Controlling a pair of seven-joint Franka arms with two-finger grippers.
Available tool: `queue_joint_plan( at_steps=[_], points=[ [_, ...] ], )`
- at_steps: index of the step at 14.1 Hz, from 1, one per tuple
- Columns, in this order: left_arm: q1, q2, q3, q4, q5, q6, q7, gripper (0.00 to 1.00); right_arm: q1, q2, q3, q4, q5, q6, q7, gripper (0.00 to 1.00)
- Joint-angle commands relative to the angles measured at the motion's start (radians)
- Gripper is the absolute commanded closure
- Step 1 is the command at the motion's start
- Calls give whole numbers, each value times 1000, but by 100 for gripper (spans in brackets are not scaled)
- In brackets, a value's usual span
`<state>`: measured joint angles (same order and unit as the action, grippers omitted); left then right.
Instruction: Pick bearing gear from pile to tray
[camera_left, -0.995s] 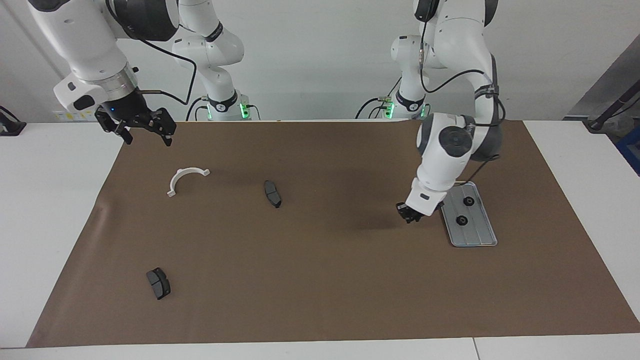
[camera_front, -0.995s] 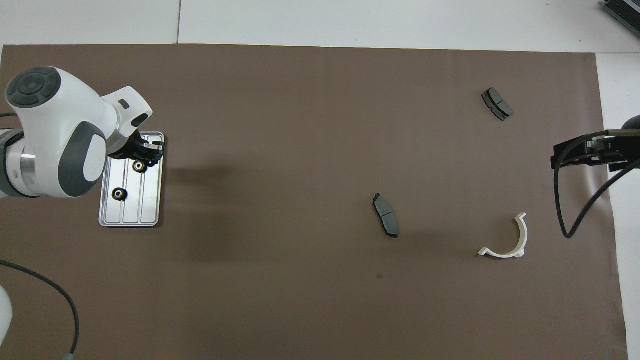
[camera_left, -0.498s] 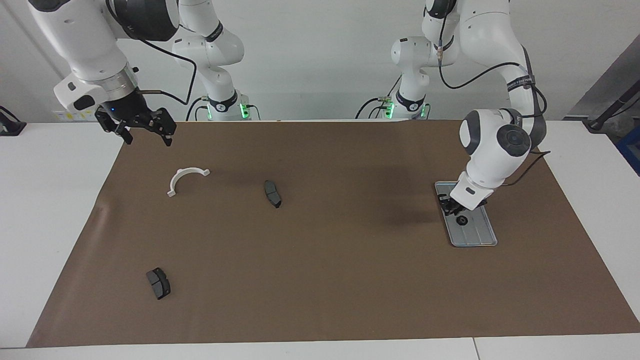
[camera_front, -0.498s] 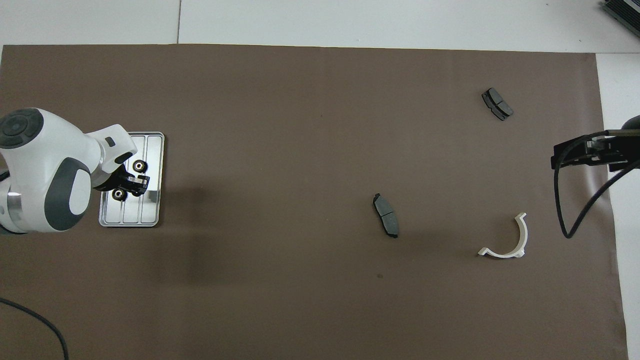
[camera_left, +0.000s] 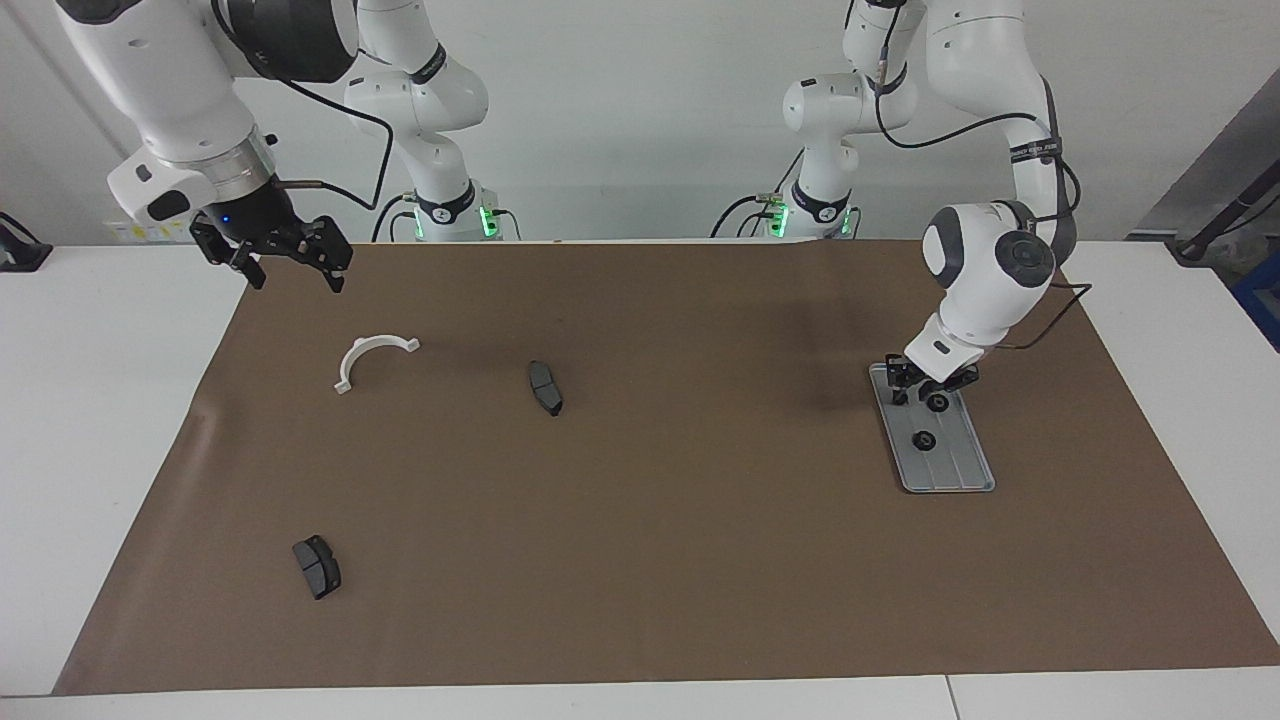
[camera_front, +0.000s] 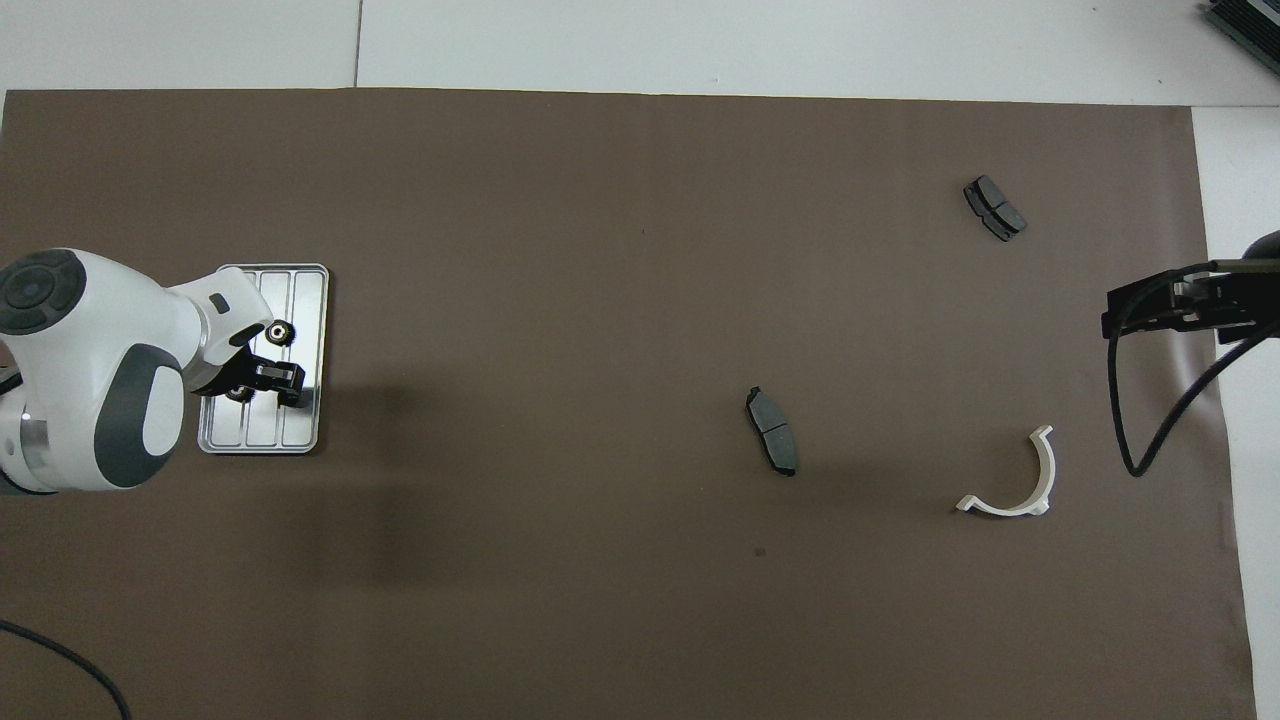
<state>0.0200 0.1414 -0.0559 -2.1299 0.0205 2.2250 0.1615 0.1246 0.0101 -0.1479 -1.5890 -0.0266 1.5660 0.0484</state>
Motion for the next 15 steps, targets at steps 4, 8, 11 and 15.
queue_joint_plan(
  at_steps=[4, 8, 11, 15],
  points=[
    [0, -31, -8, 155, 7, -163, 3, 0, -5, -25, 5, -26, 4, 0, -15, 0],
    [-5, -16, -15, 422, -2, -466, -2, 0, -5, -25, 5, -26, 4, 0, -16, 0],
    [-5, -23, -16, 592, -40, -658, -43, 0, -5, -25, 4, -26, 4, 0, -16, 0],
    [-3, -25, -10, 728, -28, -846, -43, 0, -5, -25, 4, -26, 4, 0, -16, 0]
  ],
)
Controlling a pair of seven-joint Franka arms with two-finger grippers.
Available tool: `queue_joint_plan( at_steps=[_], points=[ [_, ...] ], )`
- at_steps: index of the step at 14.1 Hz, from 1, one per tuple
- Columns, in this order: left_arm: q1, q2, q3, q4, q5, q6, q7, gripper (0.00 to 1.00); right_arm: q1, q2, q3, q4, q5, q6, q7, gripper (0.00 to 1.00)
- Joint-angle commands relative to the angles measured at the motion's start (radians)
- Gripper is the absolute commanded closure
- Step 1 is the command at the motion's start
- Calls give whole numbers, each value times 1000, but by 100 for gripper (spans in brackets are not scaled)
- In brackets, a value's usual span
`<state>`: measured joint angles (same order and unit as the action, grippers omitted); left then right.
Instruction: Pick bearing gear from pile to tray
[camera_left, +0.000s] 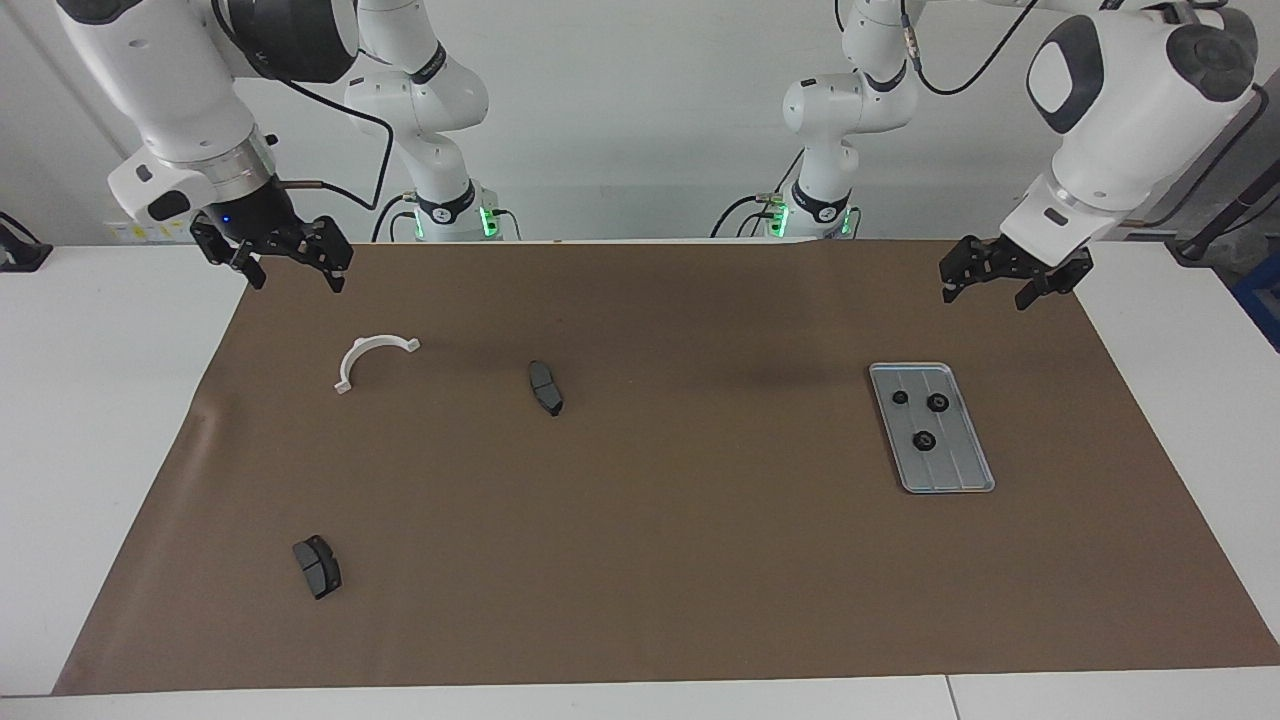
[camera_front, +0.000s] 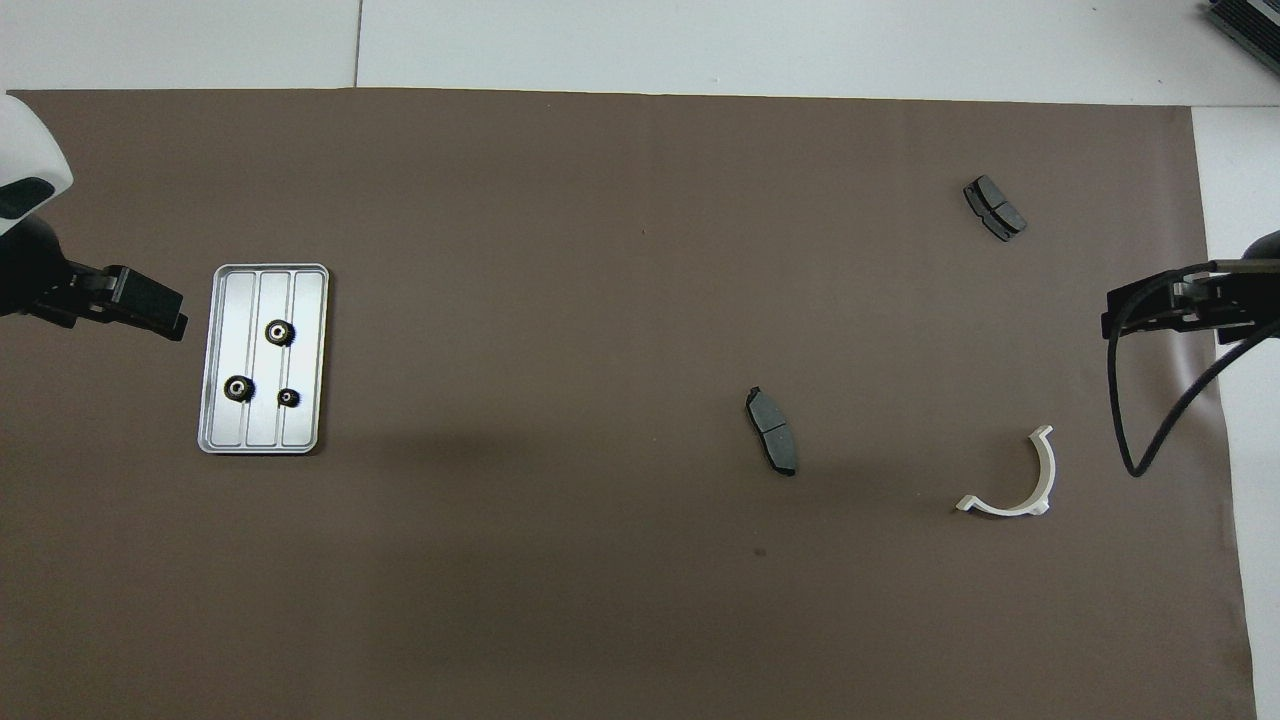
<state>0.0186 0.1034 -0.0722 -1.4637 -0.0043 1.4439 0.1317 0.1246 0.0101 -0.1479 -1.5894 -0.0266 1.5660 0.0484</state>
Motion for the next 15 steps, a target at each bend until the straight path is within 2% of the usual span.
queue_joint_plan(
  at_steps=[1, 6, 10, 15],
  points=[
    [-2, 7, 5, 63, -2, -68, -14, 0, -5, -25, 5, -26, 4, 0, -16, 0],
    [-2, -39, 0, 22, -5, -5, -17, 0, -5, -25, 4, -26, 4, 0, -16, 0],
    [-15, -89, -1, -102, -6, 133, -110, 0, -5, -25, 4, -26, 4, 0, -16, 0],
    [-12, -91, -1, -104, -8, 125, -121, 0, -5, -25, 4, -26, 4, 0, -16, 0]
  ],
)
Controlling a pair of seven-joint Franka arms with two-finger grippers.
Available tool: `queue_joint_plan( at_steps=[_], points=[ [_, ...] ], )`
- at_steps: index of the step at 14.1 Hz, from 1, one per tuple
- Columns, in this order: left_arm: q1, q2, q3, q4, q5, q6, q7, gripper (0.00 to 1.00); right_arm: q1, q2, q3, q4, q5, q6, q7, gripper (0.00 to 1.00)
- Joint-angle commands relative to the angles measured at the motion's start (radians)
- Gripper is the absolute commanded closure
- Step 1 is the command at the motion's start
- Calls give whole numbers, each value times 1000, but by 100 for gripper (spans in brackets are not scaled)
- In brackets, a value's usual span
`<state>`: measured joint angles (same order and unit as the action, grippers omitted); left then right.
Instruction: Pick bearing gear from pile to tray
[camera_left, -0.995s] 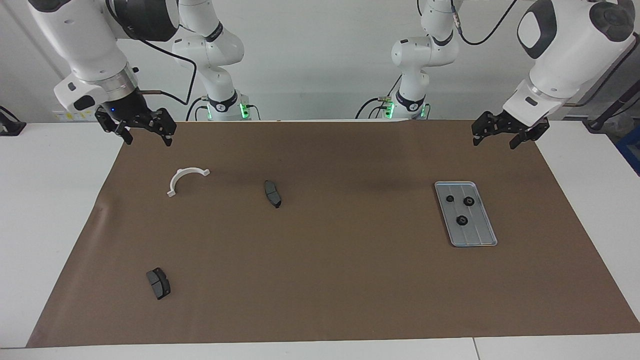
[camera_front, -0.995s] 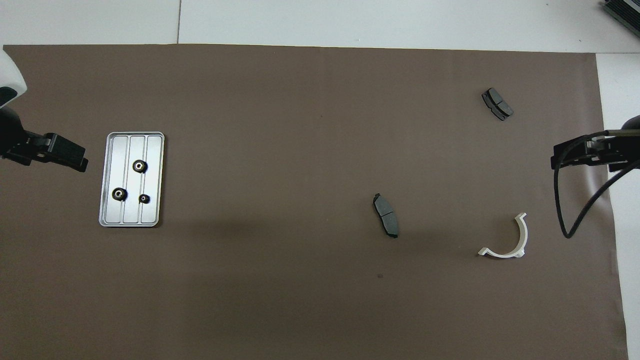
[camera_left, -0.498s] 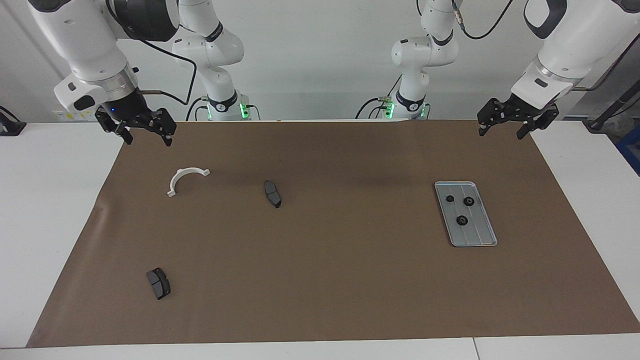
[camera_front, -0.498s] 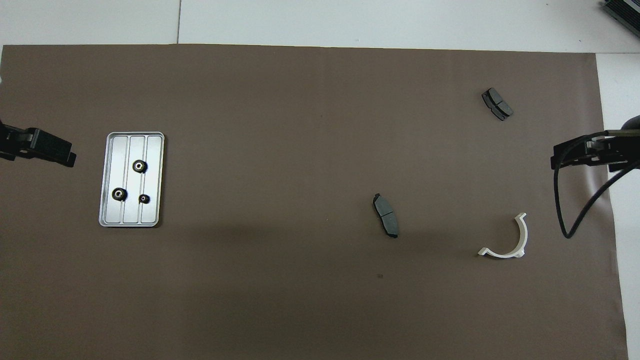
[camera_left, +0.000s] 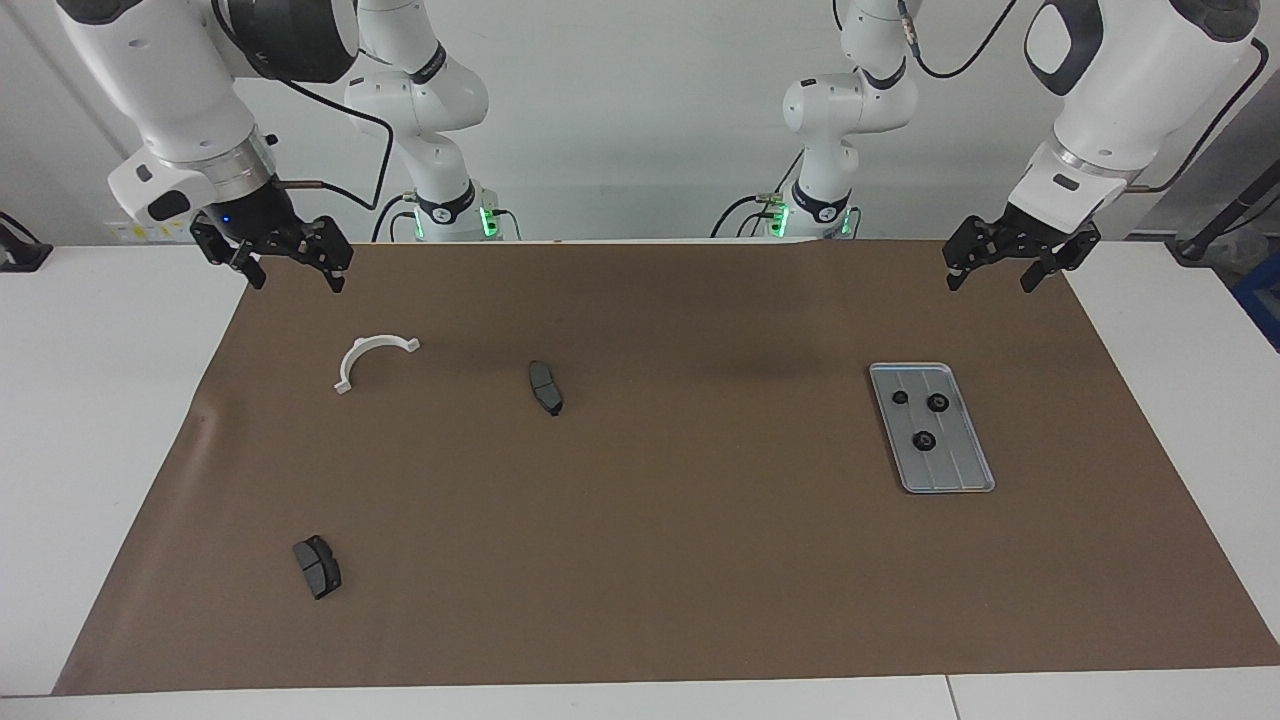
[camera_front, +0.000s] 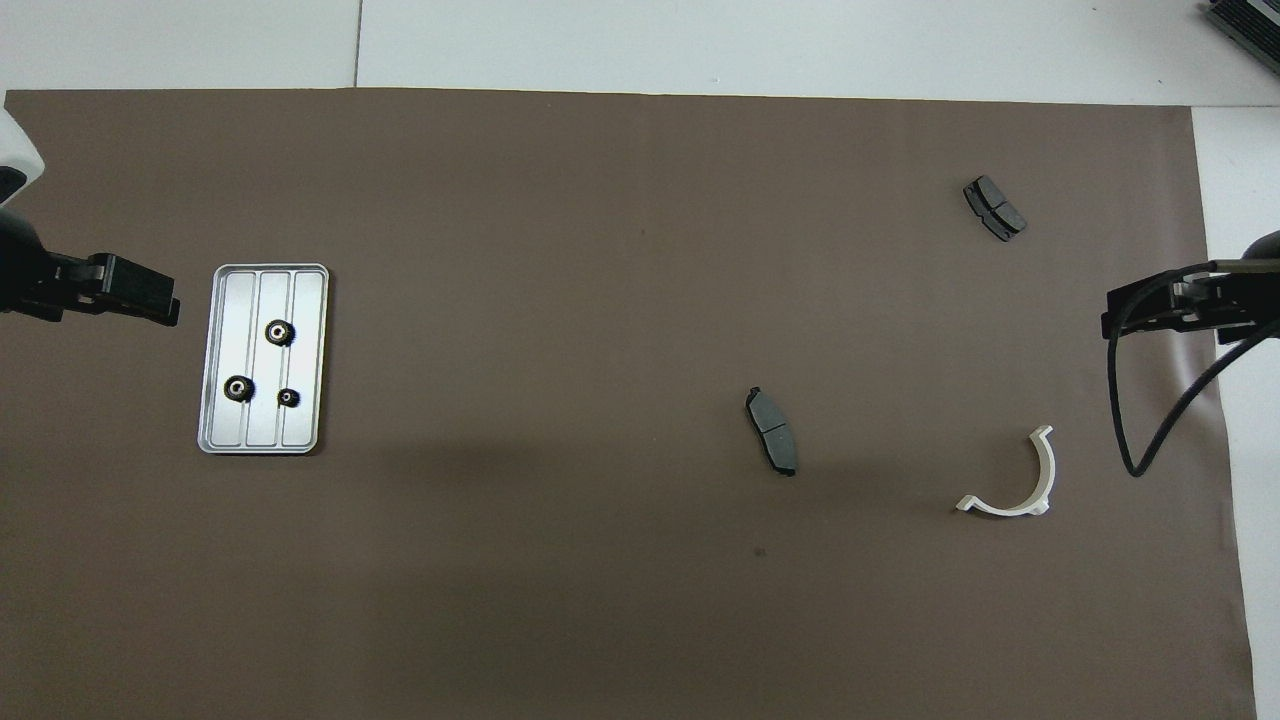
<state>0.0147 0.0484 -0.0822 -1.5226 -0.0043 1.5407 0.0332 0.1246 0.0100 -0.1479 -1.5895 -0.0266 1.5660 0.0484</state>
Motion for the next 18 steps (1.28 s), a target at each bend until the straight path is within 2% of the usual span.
queue_joint_plan(
  at_steps=[1, 18],
  points=[
    [-7, -36, 9, -45, -8, 29, -25, 0, -5, -25, 5, -26, 4, 0, -16, 0],
    [4, -41, 18, -50, -8, 42, -62, 0, -5, -25, 5, -26, 4, 0, -16, 0]
  ],
)
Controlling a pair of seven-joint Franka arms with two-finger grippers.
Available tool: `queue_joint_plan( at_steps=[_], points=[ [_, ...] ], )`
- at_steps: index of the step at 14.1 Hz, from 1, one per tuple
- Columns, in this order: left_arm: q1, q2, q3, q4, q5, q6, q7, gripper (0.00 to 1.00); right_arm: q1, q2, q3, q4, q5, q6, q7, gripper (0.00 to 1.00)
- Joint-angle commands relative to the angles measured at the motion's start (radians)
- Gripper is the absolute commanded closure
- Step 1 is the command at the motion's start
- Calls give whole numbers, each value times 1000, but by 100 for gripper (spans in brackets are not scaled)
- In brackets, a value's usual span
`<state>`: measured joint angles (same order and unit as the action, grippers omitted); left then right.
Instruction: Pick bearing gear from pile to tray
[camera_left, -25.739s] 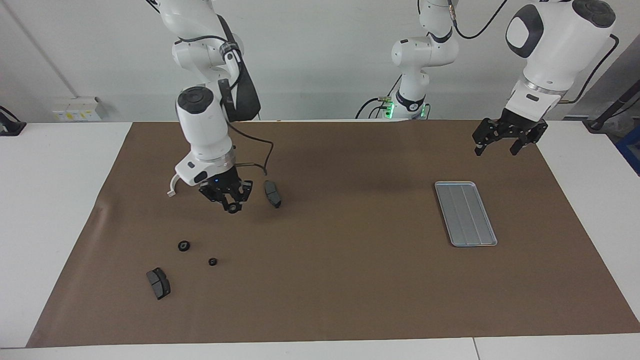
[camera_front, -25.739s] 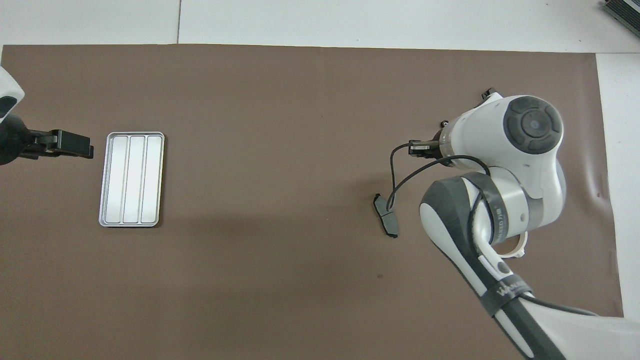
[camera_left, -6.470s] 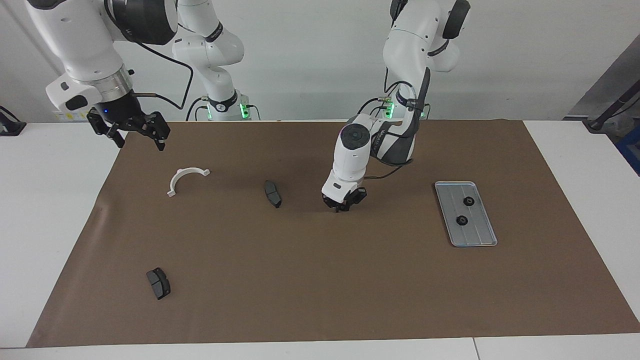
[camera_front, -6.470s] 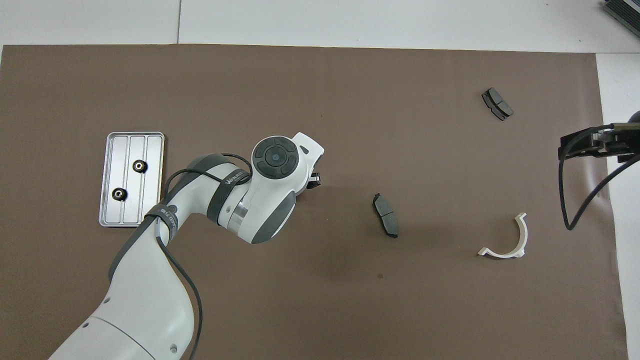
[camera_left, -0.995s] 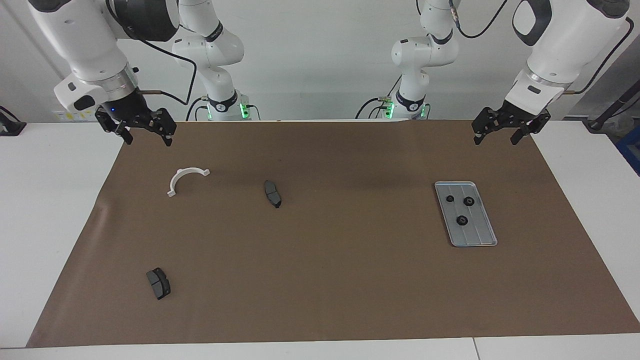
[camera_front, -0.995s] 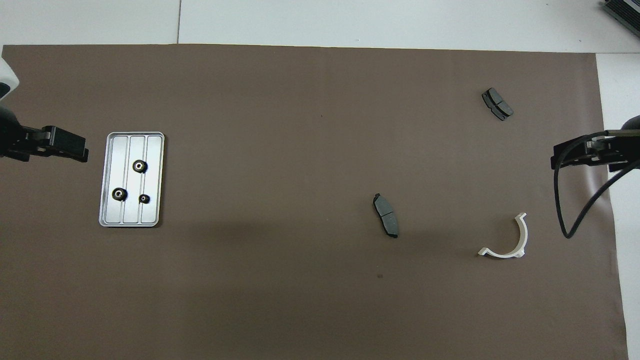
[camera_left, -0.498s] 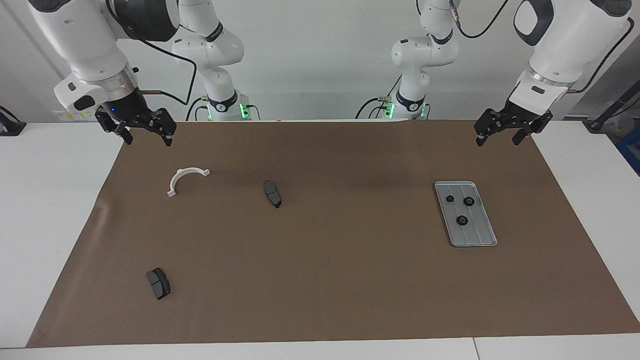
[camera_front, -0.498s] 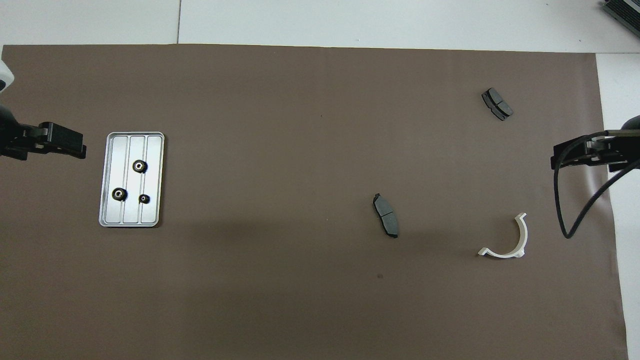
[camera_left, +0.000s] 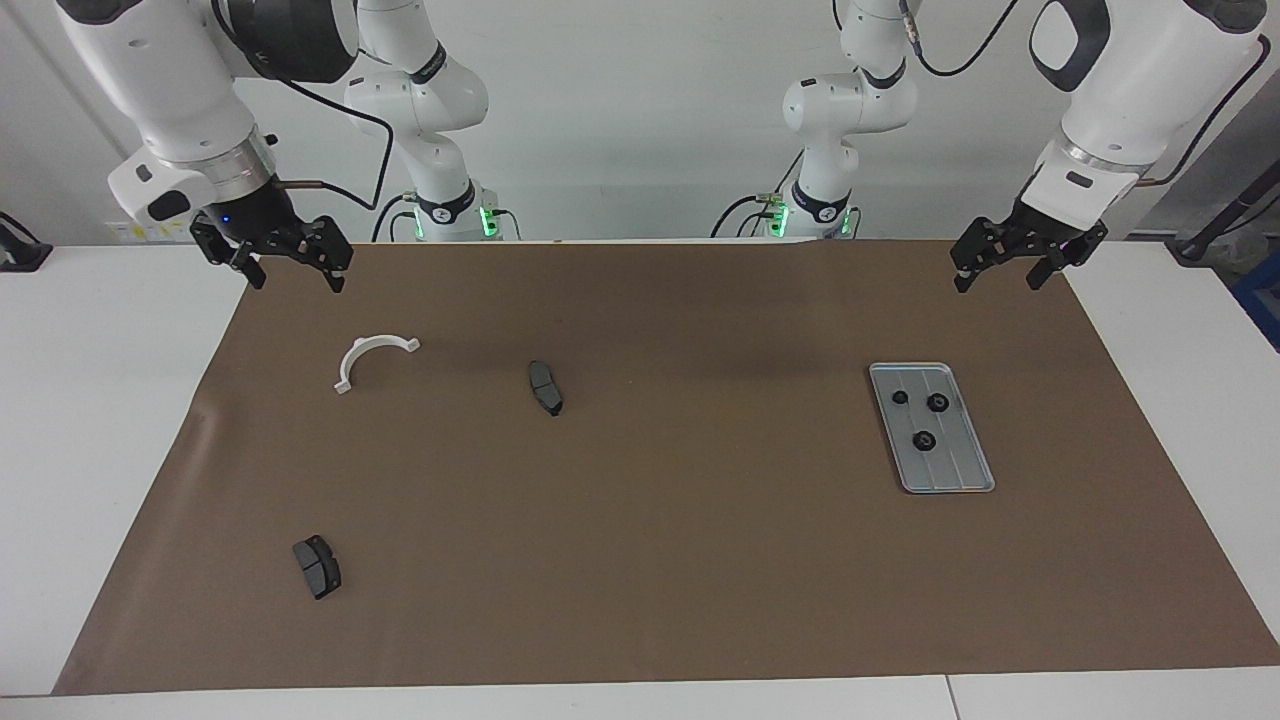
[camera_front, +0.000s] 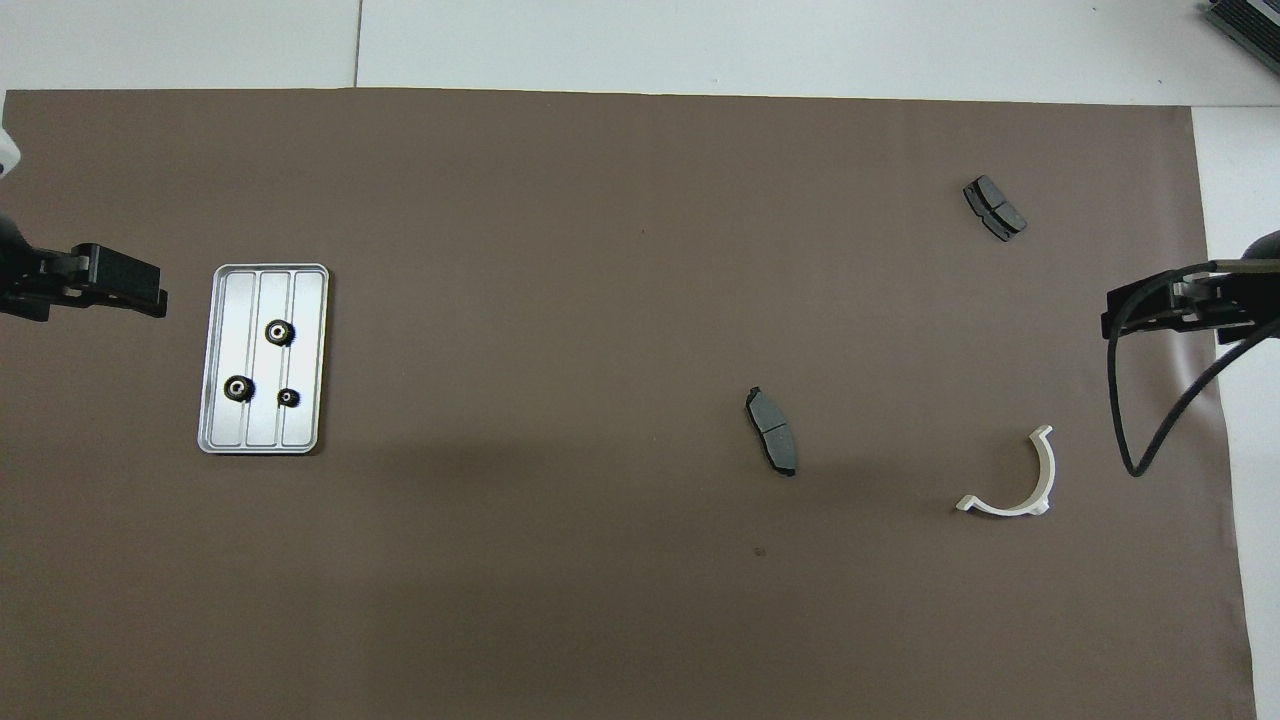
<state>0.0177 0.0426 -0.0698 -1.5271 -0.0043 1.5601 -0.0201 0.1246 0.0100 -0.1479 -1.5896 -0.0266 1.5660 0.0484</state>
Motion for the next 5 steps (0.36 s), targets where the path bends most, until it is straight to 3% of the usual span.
queue_joint_plan(
  at_steps=[1, 5],
  points=[
    [-1, -35, 5, -47, -8, 24, -9, 0, -5, -25, 5, -26, 4, 0, -16, 0],
    [-1, -35, 5, -47, -8, 26, -9, 0, -5, -25, 4, -26, 4, 0, -16, 0]
  ],
)
